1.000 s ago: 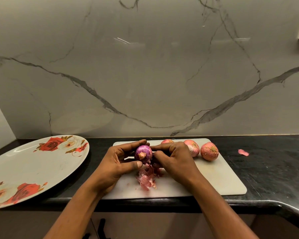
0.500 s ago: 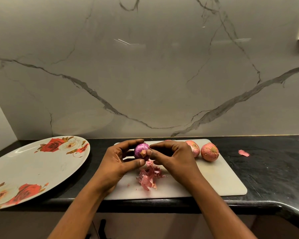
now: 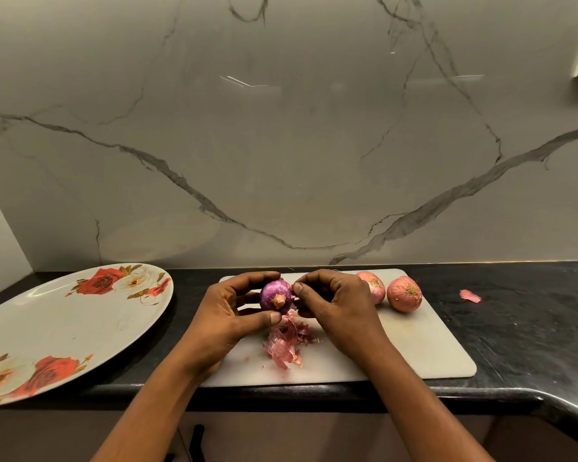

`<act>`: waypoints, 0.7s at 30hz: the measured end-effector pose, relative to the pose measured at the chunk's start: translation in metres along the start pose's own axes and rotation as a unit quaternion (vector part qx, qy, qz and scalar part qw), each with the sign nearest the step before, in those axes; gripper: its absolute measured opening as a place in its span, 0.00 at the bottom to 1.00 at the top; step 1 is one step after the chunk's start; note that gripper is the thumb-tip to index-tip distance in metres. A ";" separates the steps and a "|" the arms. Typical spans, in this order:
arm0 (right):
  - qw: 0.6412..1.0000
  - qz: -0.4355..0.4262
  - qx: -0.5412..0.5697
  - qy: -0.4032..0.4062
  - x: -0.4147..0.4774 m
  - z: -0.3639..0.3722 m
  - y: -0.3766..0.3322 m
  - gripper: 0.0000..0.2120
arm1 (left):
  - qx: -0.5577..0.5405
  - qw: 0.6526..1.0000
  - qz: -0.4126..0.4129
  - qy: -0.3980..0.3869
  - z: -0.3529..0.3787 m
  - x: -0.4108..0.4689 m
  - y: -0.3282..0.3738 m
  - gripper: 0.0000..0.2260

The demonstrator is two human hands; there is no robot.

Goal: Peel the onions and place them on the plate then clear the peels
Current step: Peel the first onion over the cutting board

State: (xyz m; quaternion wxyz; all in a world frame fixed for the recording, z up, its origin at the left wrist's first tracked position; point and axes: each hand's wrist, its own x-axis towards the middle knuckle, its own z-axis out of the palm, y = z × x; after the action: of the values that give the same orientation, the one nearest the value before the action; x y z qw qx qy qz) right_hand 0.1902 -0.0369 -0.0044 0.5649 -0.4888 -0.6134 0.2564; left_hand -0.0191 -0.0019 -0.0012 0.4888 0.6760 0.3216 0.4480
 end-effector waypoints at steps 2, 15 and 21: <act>1.000 0.010 0.007 0.007 0.000 0.000 0.000 0.05 | -0.005 1.000 -0.001 -0.002 0.000 0.000 0.001 0.28; 1.000 0.014 -0.018 0.009 0.002 -0.002 0.009 0.08 | -0.026 1.000 0.012 0.011 -0.001 0.001 -0.003 0.28; 0.999 -0.013 -0.029 -0.006 0.000 -0.002 0.005 0.06 | -0.018 1.000 0.013 0.022 0.000 0.001 -0.002 0.28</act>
State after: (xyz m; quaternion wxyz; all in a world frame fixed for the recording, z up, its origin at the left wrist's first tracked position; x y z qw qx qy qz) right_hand 0.1934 -0.0354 -0.0088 0.5500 -0.4954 -0.6301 0.2348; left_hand -0.0184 -0.0004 -0.0025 0.4879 0.6609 0.3156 0.4749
